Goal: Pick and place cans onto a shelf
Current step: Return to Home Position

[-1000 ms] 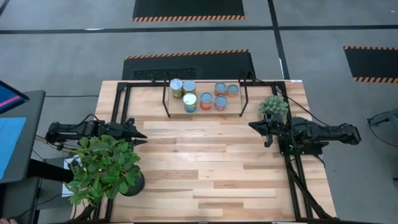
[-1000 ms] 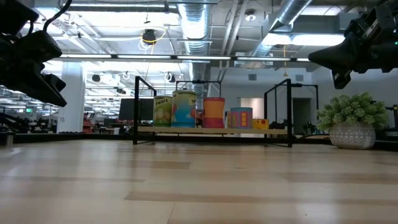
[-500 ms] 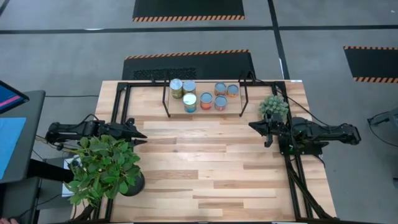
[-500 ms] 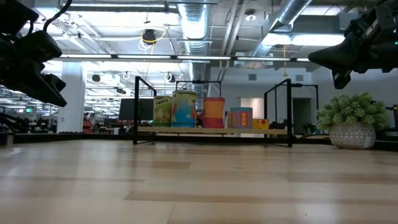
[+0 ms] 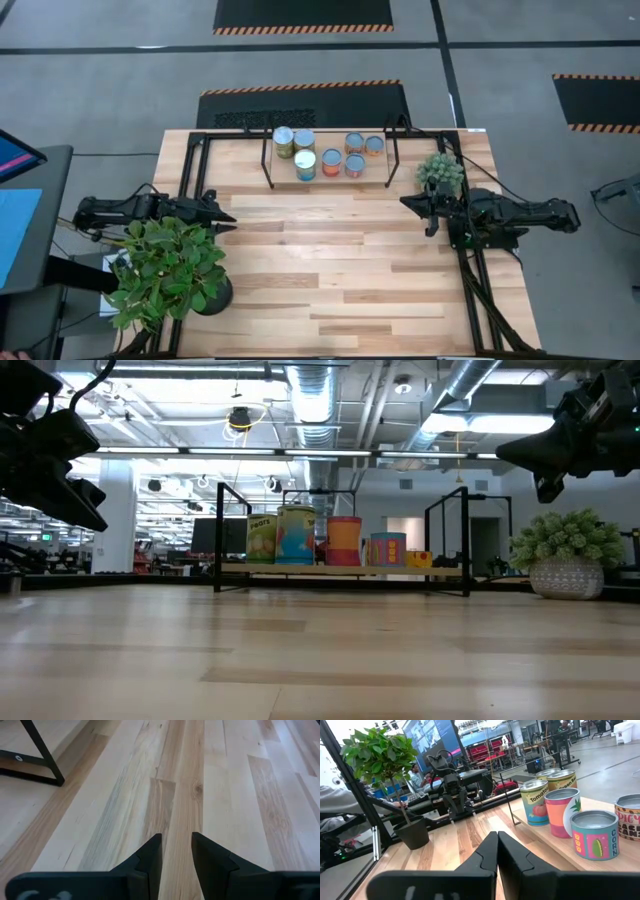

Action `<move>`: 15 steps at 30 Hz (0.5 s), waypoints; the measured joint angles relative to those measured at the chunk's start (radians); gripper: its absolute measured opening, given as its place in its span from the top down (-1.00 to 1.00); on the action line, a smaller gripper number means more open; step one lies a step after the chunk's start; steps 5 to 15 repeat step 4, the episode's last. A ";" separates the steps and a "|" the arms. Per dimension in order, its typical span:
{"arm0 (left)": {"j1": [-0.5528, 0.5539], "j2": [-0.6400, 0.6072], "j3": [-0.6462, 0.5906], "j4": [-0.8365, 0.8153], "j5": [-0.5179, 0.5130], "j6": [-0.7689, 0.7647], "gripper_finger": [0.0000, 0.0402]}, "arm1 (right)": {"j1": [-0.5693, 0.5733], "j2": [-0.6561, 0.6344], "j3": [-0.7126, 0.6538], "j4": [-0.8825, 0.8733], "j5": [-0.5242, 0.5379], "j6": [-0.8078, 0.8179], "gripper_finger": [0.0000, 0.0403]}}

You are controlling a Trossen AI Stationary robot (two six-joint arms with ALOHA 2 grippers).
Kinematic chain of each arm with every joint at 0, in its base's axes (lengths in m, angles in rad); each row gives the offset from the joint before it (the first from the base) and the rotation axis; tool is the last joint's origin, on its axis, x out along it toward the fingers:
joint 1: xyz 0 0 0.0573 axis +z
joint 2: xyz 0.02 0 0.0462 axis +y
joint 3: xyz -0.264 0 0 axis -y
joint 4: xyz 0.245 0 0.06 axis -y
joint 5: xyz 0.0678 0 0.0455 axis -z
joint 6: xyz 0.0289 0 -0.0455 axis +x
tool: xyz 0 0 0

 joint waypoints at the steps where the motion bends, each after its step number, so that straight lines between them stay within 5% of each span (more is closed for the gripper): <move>1: 0.000 0.000 0.000 0.000 0.000 0.000 0.53 | 0.000 0.000 0.000 0.000 0.000 0.000 0.83; 15: 0.000 0.000 0.000 0.000 0.000 0.000 0.53 | 0.000 0.000 0.000 0.000 0.000 0.000 0.83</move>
